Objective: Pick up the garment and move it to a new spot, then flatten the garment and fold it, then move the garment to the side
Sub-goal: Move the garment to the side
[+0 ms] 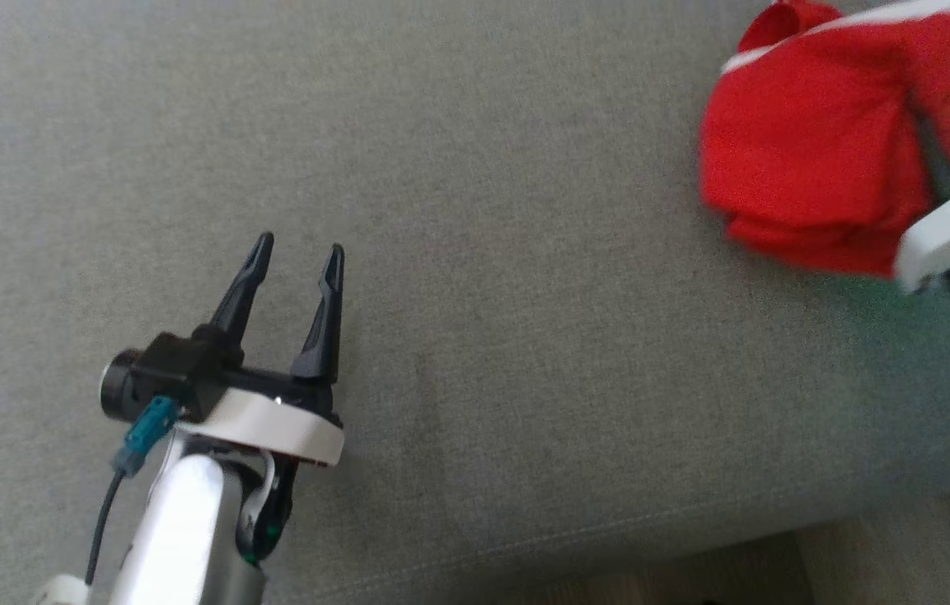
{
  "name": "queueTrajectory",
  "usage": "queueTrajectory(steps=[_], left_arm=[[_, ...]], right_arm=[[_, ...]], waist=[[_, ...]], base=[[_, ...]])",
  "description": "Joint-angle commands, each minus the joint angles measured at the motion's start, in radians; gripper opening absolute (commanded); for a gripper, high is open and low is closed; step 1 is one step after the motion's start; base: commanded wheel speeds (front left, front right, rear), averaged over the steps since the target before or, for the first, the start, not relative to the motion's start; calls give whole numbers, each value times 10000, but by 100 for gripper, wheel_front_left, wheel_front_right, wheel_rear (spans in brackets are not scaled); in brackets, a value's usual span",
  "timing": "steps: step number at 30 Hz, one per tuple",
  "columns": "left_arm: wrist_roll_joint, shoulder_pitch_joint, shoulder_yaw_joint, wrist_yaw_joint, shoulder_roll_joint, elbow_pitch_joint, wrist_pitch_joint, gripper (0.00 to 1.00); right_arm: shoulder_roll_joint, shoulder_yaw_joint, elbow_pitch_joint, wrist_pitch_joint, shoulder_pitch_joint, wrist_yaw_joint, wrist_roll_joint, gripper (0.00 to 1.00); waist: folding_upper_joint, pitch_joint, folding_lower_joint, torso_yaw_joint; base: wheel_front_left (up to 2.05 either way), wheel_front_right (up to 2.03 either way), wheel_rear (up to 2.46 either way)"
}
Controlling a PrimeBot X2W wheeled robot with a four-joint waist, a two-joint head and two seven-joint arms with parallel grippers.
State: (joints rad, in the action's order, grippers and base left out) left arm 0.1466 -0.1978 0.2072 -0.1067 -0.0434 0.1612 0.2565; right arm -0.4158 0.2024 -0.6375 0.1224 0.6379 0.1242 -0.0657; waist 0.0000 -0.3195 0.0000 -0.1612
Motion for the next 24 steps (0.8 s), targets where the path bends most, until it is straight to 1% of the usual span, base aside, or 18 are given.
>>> queueTrajectory(steps=[1, 3, 6, 10, 15, 24], left_arm=[[-102, -358, -377, -24, -73, -348, 53, 100], [-161, -456, -403, -70, -85, -339, 53, 100], [-224, -591, -423, -124, -106, -352, 53, 100], [-258, -742, -458, -170, -130, -360, 53, 100], [-266, -870, -487, -202, -130, -344, 53, 100], [-260, -977, -513, -224, -118, -294, 53, 100]], right_arm=[[-293, -156, 219, -22, 316, 65, 97, 0], [-441, -568, 137, -137, 523, 65, 332, 0], [-490, -1118, 142, -374, 724, 65, 660, 0], [-503, -1593, 276, -499, 874, 65, 977, 0], [-531, -1843, 328, -622, 861, 65, 1328, 0], [-401, -2035, 430, -666, 817, 65, 1459, 0]], waist=[[0, -340, 0, -113], [0, -534, 0, -106], [0, -797, 0, -69], [0, -1037, 0, 5], [0, -1184, 0, 97], [0, -1250, 0, 128]], base=[[0, 0, 0], [0, 0, 0], [0, 0, 0], [0, 0, 0], [0, 0, 0], [0, 0, 0]])
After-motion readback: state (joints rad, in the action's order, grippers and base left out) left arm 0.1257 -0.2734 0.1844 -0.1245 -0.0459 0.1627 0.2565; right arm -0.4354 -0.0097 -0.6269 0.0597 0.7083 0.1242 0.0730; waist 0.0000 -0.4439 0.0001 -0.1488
